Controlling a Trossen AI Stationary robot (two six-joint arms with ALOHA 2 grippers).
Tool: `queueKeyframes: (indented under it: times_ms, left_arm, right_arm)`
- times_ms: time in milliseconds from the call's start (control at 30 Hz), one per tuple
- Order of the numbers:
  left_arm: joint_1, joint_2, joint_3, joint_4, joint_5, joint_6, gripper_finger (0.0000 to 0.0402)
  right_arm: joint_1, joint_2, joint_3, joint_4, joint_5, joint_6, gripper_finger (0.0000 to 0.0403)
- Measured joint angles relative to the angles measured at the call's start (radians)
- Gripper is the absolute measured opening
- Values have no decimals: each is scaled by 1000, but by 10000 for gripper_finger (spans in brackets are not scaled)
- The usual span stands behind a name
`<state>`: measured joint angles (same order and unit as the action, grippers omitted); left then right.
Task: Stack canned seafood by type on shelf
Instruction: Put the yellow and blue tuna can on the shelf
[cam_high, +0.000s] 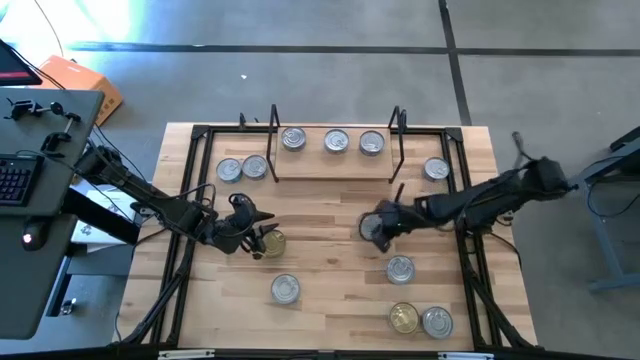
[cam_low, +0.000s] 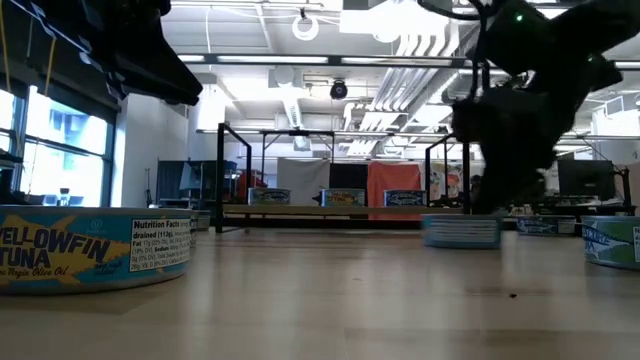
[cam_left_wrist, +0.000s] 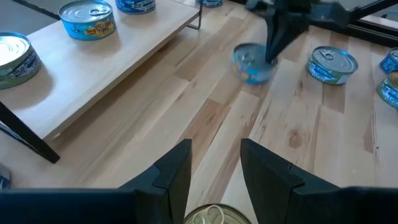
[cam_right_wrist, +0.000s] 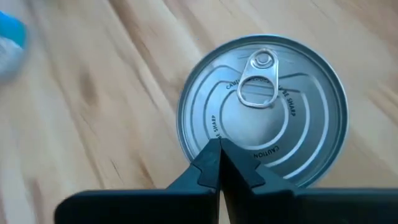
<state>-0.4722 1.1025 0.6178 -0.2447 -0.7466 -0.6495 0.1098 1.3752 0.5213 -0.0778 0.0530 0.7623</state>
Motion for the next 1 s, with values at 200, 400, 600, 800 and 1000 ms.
queueKeyframes:
  times_ms: [200, 400, 600, 800, 1000]
  left_arm:
    - [15, 55, 0, 89, 2, 65, 128]
    - [36, 133, 0, 222, 20, 138, 128]
    - [95, 250, 0, 397, 167, 217, 128]
    - [216, 387, 5, 571, 353, 310, 128]
    - [385, 473, 34, 596, 536, 403, 128]
  right_arm:
    - [-6, 275, 87, 363, 9, -110, 0]
    - [21, 400, 346, 193, 7, -437, 0]
    - [151, 376, 578, -454, 481, -409, 0]
    - [219, 372, 579, -395, 413, -397, 0]
    - [205, 373, 359, 138, 107, -538, 0]
